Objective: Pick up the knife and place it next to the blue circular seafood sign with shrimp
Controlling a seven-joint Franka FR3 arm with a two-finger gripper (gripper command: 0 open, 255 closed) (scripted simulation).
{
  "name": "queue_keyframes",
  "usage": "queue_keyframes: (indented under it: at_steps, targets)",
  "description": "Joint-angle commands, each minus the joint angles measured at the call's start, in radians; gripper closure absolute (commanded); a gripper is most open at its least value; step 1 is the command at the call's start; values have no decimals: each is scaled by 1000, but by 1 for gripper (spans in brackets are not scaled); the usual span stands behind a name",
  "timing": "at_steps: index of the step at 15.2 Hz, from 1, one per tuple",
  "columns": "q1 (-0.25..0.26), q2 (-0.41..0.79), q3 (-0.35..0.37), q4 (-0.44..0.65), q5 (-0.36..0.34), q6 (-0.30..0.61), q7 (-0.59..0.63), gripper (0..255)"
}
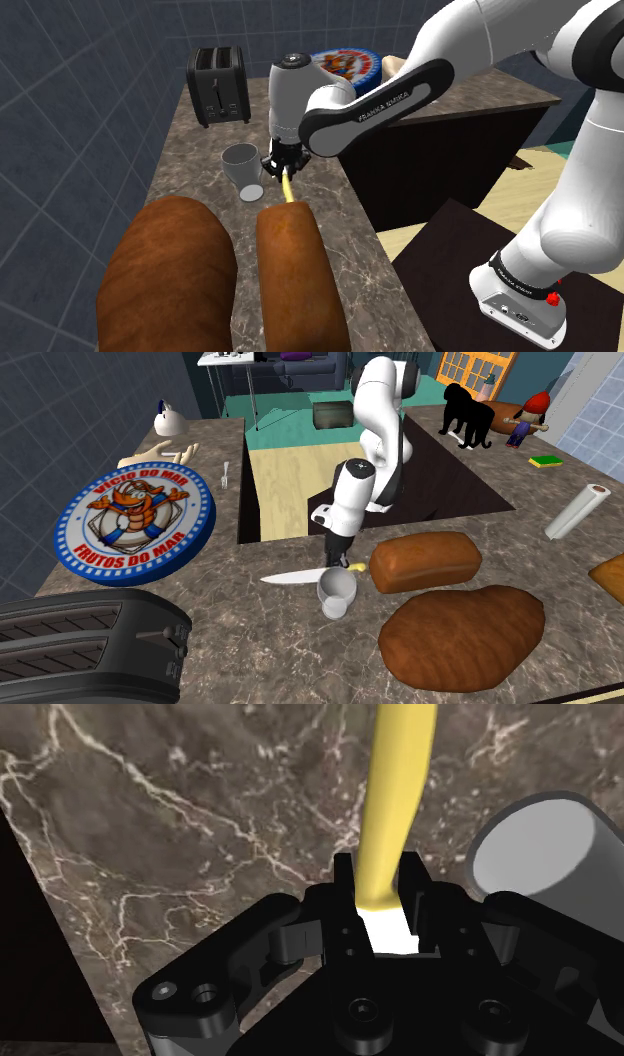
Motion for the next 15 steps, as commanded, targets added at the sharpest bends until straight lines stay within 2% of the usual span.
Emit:
queue_keyframes:
  at_steps: [1,15]
  targets:
    - [-4,-15,4,8,13,-21,-11,255]
    - [-16,-87,22,114,79,-184,-66,255]
